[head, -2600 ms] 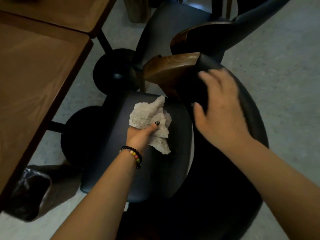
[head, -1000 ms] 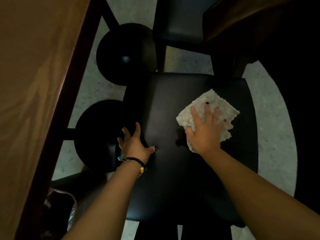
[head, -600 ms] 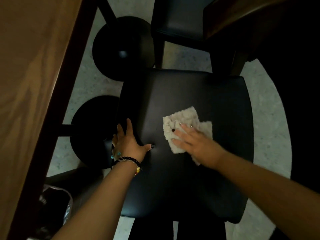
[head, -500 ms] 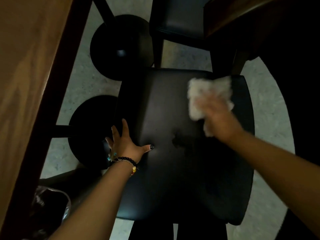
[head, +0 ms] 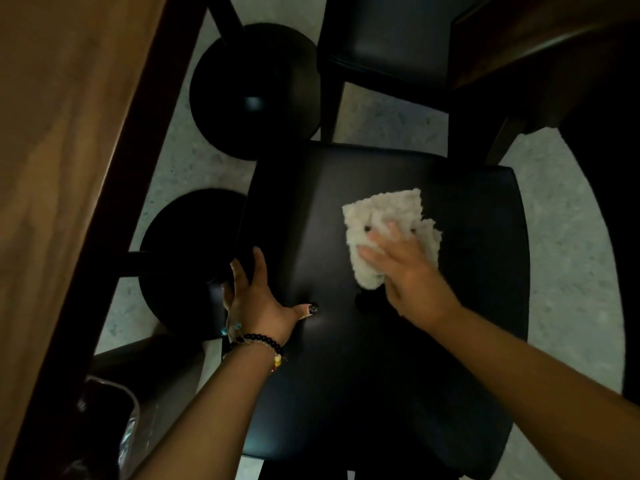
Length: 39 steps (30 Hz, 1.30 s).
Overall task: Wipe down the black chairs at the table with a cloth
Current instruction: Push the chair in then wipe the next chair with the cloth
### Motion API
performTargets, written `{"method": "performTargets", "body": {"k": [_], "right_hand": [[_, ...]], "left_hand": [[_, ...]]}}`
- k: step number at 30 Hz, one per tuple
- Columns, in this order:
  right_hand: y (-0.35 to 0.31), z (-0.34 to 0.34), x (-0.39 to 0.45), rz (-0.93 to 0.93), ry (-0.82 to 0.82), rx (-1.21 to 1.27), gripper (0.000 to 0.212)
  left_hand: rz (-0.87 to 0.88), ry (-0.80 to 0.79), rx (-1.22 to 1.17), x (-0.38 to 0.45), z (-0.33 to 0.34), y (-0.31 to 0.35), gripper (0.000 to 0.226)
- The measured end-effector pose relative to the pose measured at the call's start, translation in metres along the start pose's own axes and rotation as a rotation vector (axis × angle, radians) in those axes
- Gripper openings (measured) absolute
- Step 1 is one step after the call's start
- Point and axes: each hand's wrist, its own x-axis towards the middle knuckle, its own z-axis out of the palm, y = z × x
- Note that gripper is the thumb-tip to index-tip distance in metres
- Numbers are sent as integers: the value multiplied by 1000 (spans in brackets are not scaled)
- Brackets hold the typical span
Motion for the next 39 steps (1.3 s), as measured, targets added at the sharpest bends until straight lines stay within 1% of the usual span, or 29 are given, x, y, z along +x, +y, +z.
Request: {"method": "performTargets", "body": {"k": [1, 2, 3, 4, 5, 6, 7, 8, 10, 13, 15, 16, 17, 18, 19, 20, 21, 22, 23, 25, 27, 29, 30, 31, 34, 35, 37, 38, 39], "right_hand": [[10, -13, 10, 68, 79, 122, 57], [23, -26, 24, 182, 183, 194, 54], [34, -40, 42, 276, 274, 169, 53], [42, -47, 60, 371, 287, 63, 54], [47, -48, 75, 481, 314, 39, 53], [45, -45, 88, 557, 338, -23, 51], [38, -41, 100, 607, 369, -24, 50], [24, -33, 114, 605, 379, 4, 49], [-7, -14, 131, 471, 320, 2, 56], [-36, 10, 139, 145, 183, -136, 67], [-38, 13, 135, -134, -16, -233, 67], [-29, 9, 138, -246, -83, -295, 63], [-20, 1, 145, -256, -125, -274, 57], [-9, -8, 154, -177, -102, -176, 52], [-2, -15, 163, -31, -54, -60, 52], [1, -19, 171, 100, 16, -10, 56], [-5, -18, 175, 185, 74, -28, 62], [-17, -14, 174, 222, 114, -43, 63], [-31, -7, 169, 214, 135, -46, 61], [-57, 19, 140, 76, 111, -20, 55], [-74, 36, 95, -150, -47, -79, 53], [-61, 30, 68, -309, -177, -123, 51], [-45, 20, 70, -310, -180, -101, 51], [-28, 9, 77, -239, -166, -89, 51], [13, -17, 102, 57, -64, -118, 66], [10, -18, 106, 126, -12, -99, 69], [-15, -1, 99, 212, 102, -17, 66], [-30, 15, 87, 194, 119, 17, 63], [-46, 30, 70, 132, 88, 35, 62]], "left_hand": [[7, 3, 5, 0, 0, 1, 133], [13, 8, 8, 0, -1, 2, 132], [16, 13, 7, 0, -1, 3, 132], [16, 17, 3, 1, -2, 3, 131], [14, 15, 2, 1, -2, 4, 131], [12, 12, 3, 0, -1, 4, 131], [12, 13, 5, 0, -1, 4, 130], [12, 18, 5, 0, -1, 4, 130], [19, 20, -5, 0, -2, 5, 130], [20, 13, -5, 1, -3, 6, 129], [16, 3, 4, -2, -3, 5, 128], [19, 7, 1, -3, -3, 6, 128], [23, 11, -2, -3, -3, 6, 128], [26, 14, -7, -4, -3, 7, 127], [26, 12, -14, -4, -3, 6, 128], [25, 7, -23, -4, -4, 6, 128], [24, 4, -37, -4, -4, 5, 129], [24, 4, -51, -4, -4, 5, 129], [26, 5, -66, -4, -4, 4, 130], [24, 3, -121, -5, -4, 0, 129], [22, 25, -248, -8, -4, -8, 119], [11, 68, -375, -14, -4, -17, 103], [3, 88, -411, -18, -4, -23, 94], [-4, 107, -429, -22, -4, -28, 87], [-25, 126, -461, -34, -5, -36, 75], [-17, 123, -466, -36, -6, -36, 74], [46, 115, -467, -40, -8, -34, 73], [94, 119, -465, -42, -9, -33, 73], [145, 128, -456, -44, -10, -32, 73]]}}
